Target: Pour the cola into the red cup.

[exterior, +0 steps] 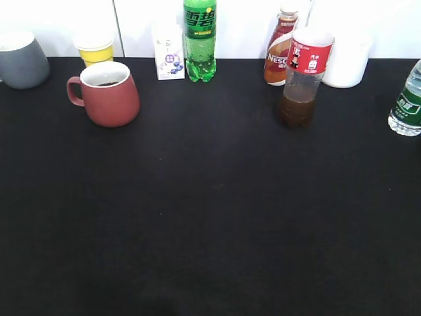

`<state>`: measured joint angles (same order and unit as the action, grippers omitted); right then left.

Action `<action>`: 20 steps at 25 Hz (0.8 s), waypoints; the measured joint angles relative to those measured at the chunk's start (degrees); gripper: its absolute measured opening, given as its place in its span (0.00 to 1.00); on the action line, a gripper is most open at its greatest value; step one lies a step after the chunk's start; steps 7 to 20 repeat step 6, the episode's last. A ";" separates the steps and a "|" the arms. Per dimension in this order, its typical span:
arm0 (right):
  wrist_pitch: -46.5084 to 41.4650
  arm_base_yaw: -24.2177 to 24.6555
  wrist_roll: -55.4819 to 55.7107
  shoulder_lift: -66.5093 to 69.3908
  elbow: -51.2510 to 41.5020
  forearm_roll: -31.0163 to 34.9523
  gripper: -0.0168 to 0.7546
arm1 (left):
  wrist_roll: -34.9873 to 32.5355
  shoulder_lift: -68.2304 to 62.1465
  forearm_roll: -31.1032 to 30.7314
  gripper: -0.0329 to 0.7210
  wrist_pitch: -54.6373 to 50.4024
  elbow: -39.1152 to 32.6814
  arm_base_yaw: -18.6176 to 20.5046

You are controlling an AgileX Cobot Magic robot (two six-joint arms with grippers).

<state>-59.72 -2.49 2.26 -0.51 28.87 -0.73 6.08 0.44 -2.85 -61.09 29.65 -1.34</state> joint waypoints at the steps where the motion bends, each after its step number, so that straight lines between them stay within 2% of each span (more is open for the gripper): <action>1: 0.00 0.00 0.00 0.00 0.00 0.00 0.75 | 0.00 0.00 0.00 0.35 0.00 0.00 0.00; 20: 0.00 0.00 0.00 0.00 0.00 0.00 0.75 | 0.00 0.00 0.00 0.35 0.00 0.00 0.00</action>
